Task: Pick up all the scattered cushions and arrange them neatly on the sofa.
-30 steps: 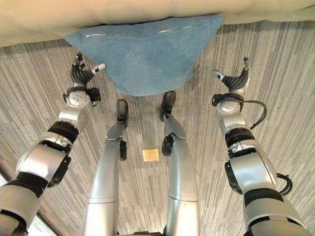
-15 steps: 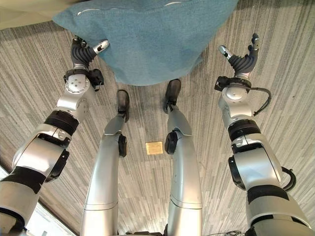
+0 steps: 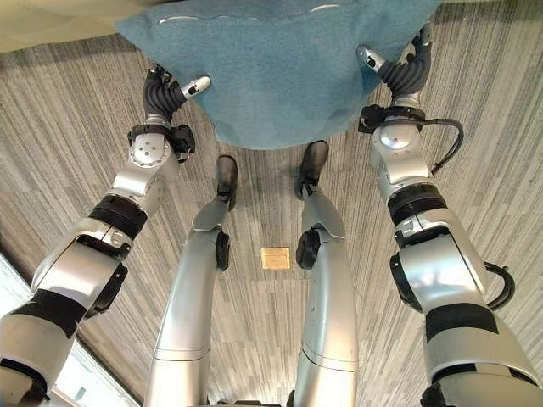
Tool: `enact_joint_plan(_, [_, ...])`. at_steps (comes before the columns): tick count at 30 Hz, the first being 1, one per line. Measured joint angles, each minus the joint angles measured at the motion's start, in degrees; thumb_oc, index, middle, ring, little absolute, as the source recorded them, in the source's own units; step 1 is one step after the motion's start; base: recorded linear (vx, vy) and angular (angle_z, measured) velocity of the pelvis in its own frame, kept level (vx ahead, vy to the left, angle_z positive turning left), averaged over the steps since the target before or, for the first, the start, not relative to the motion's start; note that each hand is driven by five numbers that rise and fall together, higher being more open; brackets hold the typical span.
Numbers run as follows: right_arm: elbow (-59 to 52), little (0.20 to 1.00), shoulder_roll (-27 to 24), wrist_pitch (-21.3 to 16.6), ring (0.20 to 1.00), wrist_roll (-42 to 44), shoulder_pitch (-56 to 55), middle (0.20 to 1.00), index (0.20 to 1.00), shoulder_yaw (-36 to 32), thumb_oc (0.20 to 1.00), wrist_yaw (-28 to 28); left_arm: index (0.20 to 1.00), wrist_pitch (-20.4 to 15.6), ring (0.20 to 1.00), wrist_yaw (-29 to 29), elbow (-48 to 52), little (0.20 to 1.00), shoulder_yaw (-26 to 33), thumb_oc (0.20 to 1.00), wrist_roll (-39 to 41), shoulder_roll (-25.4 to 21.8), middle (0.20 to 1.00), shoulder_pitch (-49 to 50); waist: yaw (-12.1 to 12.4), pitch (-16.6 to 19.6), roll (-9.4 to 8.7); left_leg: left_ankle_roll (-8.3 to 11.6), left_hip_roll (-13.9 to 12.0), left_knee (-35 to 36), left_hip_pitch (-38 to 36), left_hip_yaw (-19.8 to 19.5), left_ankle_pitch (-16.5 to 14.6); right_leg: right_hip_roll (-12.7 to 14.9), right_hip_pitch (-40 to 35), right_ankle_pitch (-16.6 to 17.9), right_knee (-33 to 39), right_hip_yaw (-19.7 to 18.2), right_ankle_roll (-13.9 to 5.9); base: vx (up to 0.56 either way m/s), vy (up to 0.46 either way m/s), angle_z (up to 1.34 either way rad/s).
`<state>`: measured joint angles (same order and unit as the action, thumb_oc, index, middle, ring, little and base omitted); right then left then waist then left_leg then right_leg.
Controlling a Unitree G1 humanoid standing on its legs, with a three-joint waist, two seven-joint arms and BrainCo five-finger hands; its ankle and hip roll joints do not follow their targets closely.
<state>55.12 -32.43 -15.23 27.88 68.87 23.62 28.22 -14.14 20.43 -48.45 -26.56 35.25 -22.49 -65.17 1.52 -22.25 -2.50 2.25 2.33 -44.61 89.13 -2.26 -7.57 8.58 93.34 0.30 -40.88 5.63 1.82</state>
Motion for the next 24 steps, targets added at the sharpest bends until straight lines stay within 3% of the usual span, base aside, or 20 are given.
enact_joint_plan(6, [-2.2,1.0,2.1,0.5,1.0,0.0,-0.2,1.0,1.0,1.1,1.0,1.0,1.0,-0.3,1.0,1.2,0.0,1.0,-0.3,1.0,0.3,1.5,1.0,0.9,0.4,0.1,0.24,0.26,-0.1,-2.5,0.4,-0.5,-0.8,-0.3,0.2,-0.5,-1.7,0.1,0.03,0.0,-0.002,0.0])
enact_joint_plan(7, [-2.4,0.598,2.4,0.5,0.598,0.0,-0.1,0.598,0.598,1.1,0.598,1.2,0.592,-0.3,0.592,1.2,0.0,0.592,-0.2,0.592,0.4,1.8,0.592,0.9,0.4,0.1,0.26,0.27,-0.1,-2.6,0.5,-0.5,-0.9,-0.3,0.2,-0.5,-1.8,0.1,0.03,0.0,0.0,0.0])
enact_joint_plan(8, [-2.9,0.344,3.1,0.5,0.344,0.1,-0.2,0.344,0.344,1.1,0.344,1.2,0.407,-0.3,0.407,1.3,0.5,0.407,0.0,0.407,1.2,2.2,0.407,1.0,0.4,0.1,0.28,0.27,-0.1,-2.6,0.5,-0.5,-0.9,-0.3,0.2,-0.5,-1.8,0.1,0.02,0.0,0.0,0.0])
enact_joint_plan(9, [-4.3,0.2,3.3,0.5,0.2,0.1,-0.7,0.2,0.2,1.0,0.2,1.2,0.2,-0.3,0.2,1.3,1.5,0.2,0.6,0.2,2.5,2.3,0.2,1.1,0.4,0.1,0.29,0.28,-0.2,-2.6,0.5,-0.4,-0.8,-0.3,0.2,-0.5,-1.8,0.1,0.02,0.0,0.0,0.0])
enact_joint_plan(13, [-6.5,0.2,2.3,0.6,0.2,-0.1,-1.5,0.2,0.2,0.5,0.2,1.2,0.2,-0.3,0.2,1.5,1.8,0.2,2.2,0.2,4.2,1.7,0.2,1.2,0.4,0.3,0.75,0.28,-0.3,-2.0,0.4,-0.3,-0.7,-0.4,0.3,-0.3,-1.2,0.1,0.12,-0.01,-0.001,0.0])
enact_joint_plan(15, [-10.2,0.2,0.3,0.9,0.2,-1.8,-2.1,0.2,0.2,0.7,0.2,0.2,0.2,-0.2,0.2,0.1,5.3,0.2,2.1,0.2,4.1,-1.2,0.2,1.9,-0.4,0.3,0.85,0.29,-0.4,0.4,-0.4,0.2,0.4,-0.5,0.0,0.3,0.5,-0.1,0.37,-0.05,0.0,0.05])
enact_joint_plan(17, [-12.1,0.2,-0.8,1.4,0.2,-2.9,-1.7,0.2,0.2,0.1,0.2,-1.9,0.2,0.5,0.2,-1.9,6.6,0.2,2.1,0.2,4.0,-4.5,0.2,1.7,-0.8,-3.8,1.74,0.55,-0.5,3.1,-5.8,0.3,1.4,-0.5,-5.1,1.5,2.7,0.1,1.55,-0.06,-0.02,0.0])
enact_joint_plan(18, [-13.0,0.2,0.1,2.6,0.2,-3.7,-5.7,0.2,0.2,0.1,0.2,-4.3,0.2,1.3,0.2,-3.4,7.0,0.2,2.8,0.2,4.0,-5.4,0.2,5.4,-0.7,-5.6,1.89,0.67,-1.0,9.7,-16.5,0.6,3.0,-1.3,-15.2,2.9,8.5,0.2,1.41,-0.05,-0.043,-0.07])
enact_joint_plan(19, [-14.2,0.2,0.1,2.4,0.2,-4.6,-9.1,0.2,0.2,0.2,0.2,-5.2,0.2,1.2,0.2,-4.2,8.0,0.2,3.6,0.2,4.0,-4.7,0.2,8.8,-0.7,-3.8,2.17,0.83,-1.1,11.4,-19.0,0.2,3.4,-1.6,-17.7,3.1,9.8,0.2,0.96,-0.03,-0.042,-0.07])
enact_joint_plan(20, [-15.5,0.2,1.1,1.7,0.2,-4.6,-14.8,0.2,0.2,0.3,0.2,-5.3,0.2,0.6,0.2,-4.3,9.3,0.2,4.0,0.2,4.0,-3.5,0.2,13.9,-0.8,4.3,2.41,0.8,-1.0,12.3,-16.3,-0.4,3.0,-1.7,-15.0,1.8,10.3,0.3,-0.65,-0.02,-0.035,0.02])
enact_joint_plan(21, [-15.5,0.2,2.2,0.7,0.2,-4.6,-18.3,0.2,0.2,0.4,0.2,-5.3,0.2,-0.4,0.2,-4.3,10.1,0.2,4.1,0.2,4.1,-2.2,0.2,17.5,-0.8,9.6,2.51,0.8,-1.1,12.6,-14.9,-0.6,2.6,-1.9,-13.6,1.4,10.5,0.2,-1.58,0.0,0.0,0.0])
enact_joint_plan(24, [-15.8,0.2,2.3,0.5,0.2,-4.7,-21.0,0.2,0.2,-0.5,0.2,-5.5,0.2,-0.5,0.2,-4.5,11.8,0.2,4.7,0.2,4.0,-0.9,0.2,20.3,-1.1,10.3,2.53,1.04,-1.3,12.6,-18.2,-0.8,2.7,-2.2,-16.8,1.2,10.5,0.2,-1.82,0.0,-0.037,-0.01])
